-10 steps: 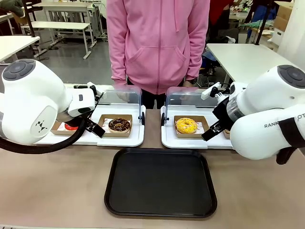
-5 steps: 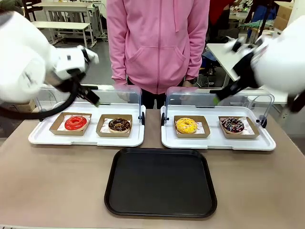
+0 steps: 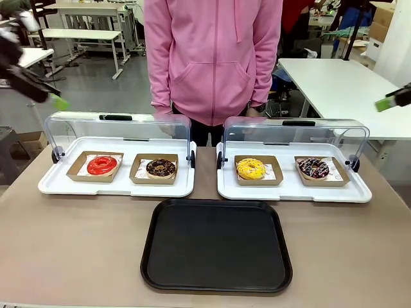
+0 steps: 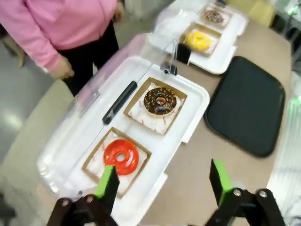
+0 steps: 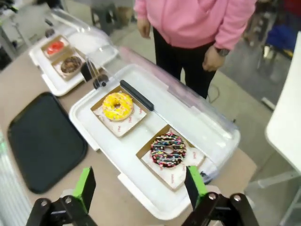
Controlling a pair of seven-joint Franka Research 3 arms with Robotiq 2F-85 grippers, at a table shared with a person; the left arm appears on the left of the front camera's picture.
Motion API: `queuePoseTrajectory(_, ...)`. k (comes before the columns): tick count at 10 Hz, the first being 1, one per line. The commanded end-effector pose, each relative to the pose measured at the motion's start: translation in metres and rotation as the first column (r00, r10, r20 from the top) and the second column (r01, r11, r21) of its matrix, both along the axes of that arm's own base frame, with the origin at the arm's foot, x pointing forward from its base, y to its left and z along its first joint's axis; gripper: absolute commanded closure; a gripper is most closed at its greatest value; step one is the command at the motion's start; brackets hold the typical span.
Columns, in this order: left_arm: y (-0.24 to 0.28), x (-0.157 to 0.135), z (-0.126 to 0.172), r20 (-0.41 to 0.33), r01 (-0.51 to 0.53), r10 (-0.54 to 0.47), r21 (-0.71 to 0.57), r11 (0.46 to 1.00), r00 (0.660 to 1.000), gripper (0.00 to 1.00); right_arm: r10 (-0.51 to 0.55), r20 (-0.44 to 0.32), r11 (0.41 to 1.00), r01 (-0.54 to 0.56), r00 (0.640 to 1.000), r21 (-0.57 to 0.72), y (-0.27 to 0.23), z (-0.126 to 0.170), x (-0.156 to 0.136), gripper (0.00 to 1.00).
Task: Move the first donut from the left to the tray.
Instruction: Pick up the Paper togo box containing the Donut indicated by the person and place it on the Handle tray.
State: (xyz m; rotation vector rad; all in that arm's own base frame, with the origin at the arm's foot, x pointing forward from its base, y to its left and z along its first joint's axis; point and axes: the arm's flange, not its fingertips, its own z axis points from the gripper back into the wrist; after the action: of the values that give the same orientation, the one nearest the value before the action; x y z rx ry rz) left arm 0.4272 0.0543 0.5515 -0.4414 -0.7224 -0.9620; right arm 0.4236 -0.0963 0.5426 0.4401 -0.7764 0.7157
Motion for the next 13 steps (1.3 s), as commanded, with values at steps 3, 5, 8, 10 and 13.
queuePoseTrajectory(3, 0.103, 0.004, -0.041, 0.104, 0.139, -0.123, -0.167, 0.976, 0.987, 0.00, 0.177, 0.208, 0.975, -0.201, 0.962, 0.099, -0.050, -0.042, -0.001, 0.00)
queuePoseTrajectory(5, 0.123, -0.001, -0.056, 0.157, 0.153, -0.122, -0.203, 0.967, 0.980, 0.00, 0.218, 0.263, 0.965, -0.248, 0.940, 0.086, -0.044, -0.053, -0.001, 0.00)
queuePoseTrajectory(8, 0.124, 0.003, -0.065, 0.195, 0.168, -0.128, -0.205, 0.964, 0.972, 0.00, 0.192, 0.289, 0.967, -0.231, 0.938, 0.106, -0.050, -0.054, 0.000, 0.00)
queuePoseTrajectory(10, 0.120, 0.000, -0.059, 0.185, 0.134, -0.097, -0.195, 0.972, 0.978, 0.00, 0.199, 0.277, 0.968, -0.232, 0.940, 0.094, -0.050, -0.056, 0.003, 0.00)
queuePoseTrajectory(13, 0.123, 0.003, -0.071, 0.166, 0.149, -0.116, -0.200, 0.968, 0.979, 0.00, 0.188, 0.255, 0.969, -0.221, 0.948, 0.107, -0.048, -0.059, -0.003, 0.00)
